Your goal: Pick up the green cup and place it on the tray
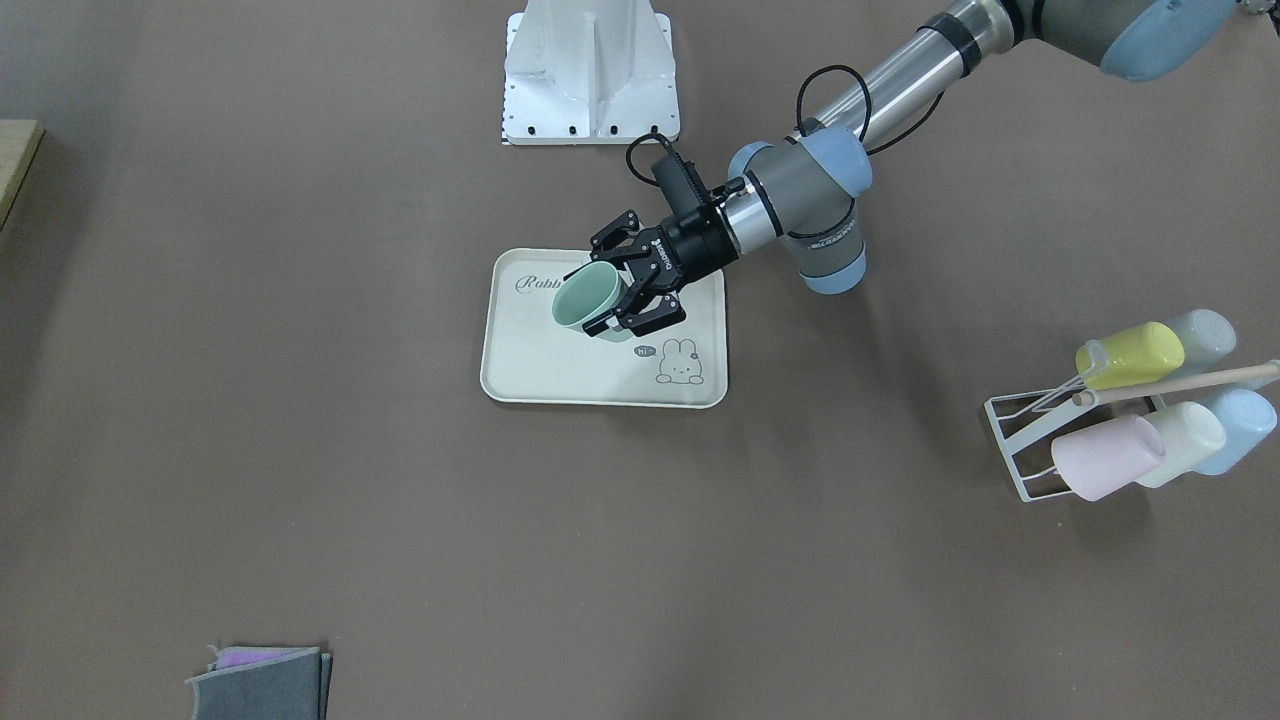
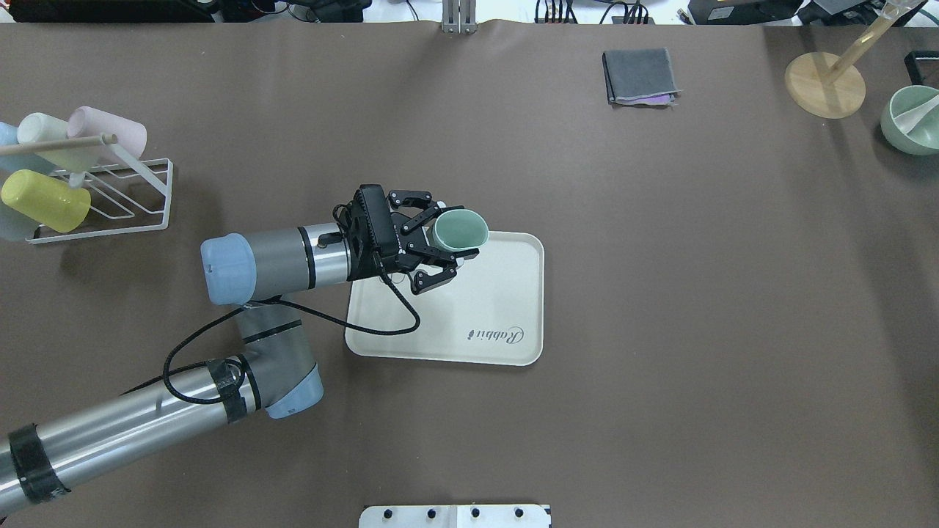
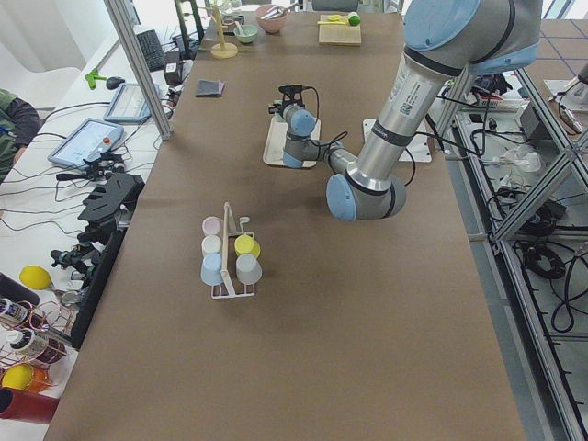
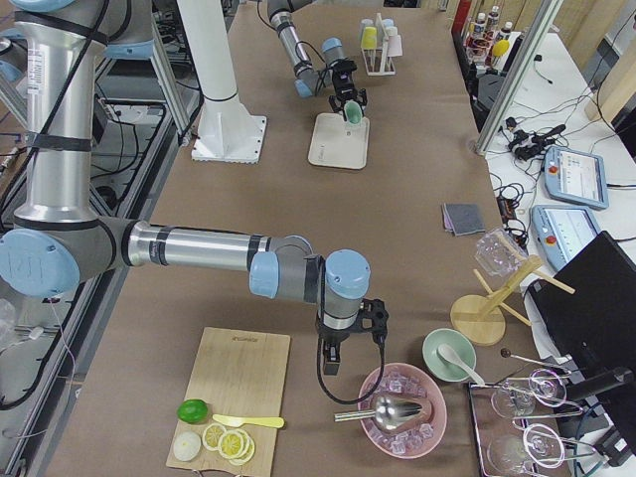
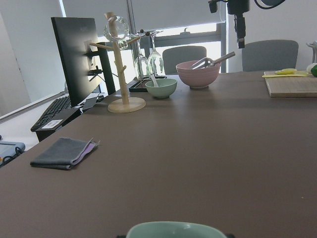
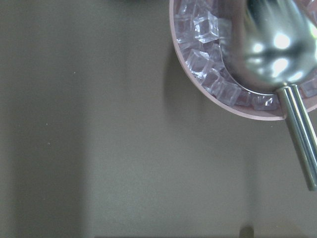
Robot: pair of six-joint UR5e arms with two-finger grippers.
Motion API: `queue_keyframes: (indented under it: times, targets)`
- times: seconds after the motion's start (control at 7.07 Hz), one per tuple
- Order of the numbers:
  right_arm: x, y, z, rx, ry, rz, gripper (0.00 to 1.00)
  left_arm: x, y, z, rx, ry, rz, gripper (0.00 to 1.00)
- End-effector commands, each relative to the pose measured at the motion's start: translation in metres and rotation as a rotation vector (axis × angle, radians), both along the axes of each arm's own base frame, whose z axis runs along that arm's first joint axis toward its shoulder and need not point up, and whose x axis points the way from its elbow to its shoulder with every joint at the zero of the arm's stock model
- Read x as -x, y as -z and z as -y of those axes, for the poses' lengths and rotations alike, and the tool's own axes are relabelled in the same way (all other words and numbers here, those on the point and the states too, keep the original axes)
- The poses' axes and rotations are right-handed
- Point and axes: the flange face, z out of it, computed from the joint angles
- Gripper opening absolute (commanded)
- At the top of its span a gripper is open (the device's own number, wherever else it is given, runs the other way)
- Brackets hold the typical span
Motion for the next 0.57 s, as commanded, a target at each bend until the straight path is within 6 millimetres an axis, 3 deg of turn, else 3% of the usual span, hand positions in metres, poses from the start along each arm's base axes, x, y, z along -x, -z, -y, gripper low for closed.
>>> queue_keyframes:
  times: [0.0,0.42]
  targets:
    - [0.0,-0.006,-0.002,0.011,0.001,0.0,1.0,-0.027,-0.019,-0.019,0.088,-0.016,-0.048,0.34]
    - [0.0,-0.006,-0.002,0.013,-0.001,-0.001,1.0,-0.044,-0.007,-0.034,0.129,-0.013,-0.075,0.36]
